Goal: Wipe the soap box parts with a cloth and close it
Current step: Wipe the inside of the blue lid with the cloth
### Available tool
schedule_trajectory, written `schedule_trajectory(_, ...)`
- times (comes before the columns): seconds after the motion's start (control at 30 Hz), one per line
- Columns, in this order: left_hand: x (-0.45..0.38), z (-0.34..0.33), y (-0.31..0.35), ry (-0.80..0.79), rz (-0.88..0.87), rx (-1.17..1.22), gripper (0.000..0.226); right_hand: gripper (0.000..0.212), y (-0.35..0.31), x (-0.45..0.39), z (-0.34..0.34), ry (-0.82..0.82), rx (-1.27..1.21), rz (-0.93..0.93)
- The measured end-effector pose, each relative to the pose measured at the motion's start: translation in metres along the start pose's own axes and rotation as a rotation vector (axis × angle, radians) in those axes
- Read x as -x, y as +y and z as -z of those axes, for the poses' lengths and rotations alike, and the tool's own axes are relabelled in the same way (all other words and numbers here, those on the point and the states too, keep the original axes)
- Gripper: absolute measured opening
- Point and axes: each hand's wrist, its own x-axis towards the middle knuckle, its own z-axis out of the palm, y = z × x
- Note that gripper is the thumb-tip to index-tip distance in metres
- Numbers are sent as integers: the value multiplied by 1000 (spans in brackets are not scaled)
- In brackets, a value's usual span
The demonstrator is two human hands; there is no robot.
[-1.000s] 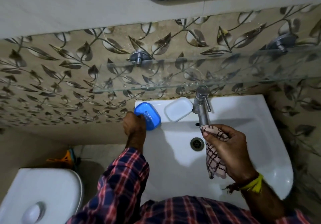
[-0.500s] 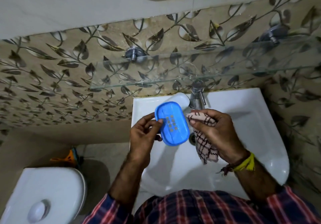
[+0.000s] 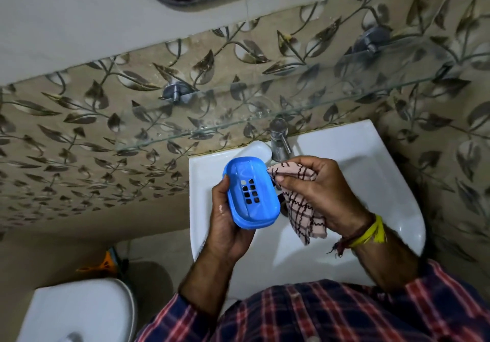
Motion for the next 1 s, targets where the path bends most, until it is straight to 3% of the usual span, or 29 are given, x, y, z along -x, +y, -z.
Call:
schedule_trajectory(0.07, 2, -4, 5, -96, 11, 5, 48, 18, -9, 2, 5, 29, 125, 85)
schedule_trajectory(0.13, 2, -8, 8, -161, 16, 33, 58, 17, -18, 5, 2, 70, 248, 189)
schedule_trajectory(0.3, 1, -28, 1, -138, 30, -30, 53, 12, -24, 12, -28, 187, 644, 473)
schedule_trajectory(0.5, -4, -34, -5, -80, -21, -118, 52, 17, -17, 12, -40, 327, 792, 480)
schedule_trajectory(0.6, -4, -30, -7, -69, -23, -93, 52, 15, -14, 13, -40, 228, 698, 528)
schedule_trajectory(0.7, -3, -27, -12, -75, 9, -31, 54, 15, -9, 20, -39, 115, 780, 576)
schedule_trajectory(0.83, -5, -30, -17, -38, 4, -94, 58, 21, -15, 14, -39, 285, 811, 531)
schedule_trajectory(1.0, -8, -28, -11, -54, 0, -41, 55, 26, -16, 21, -36, 79, 864, 565)
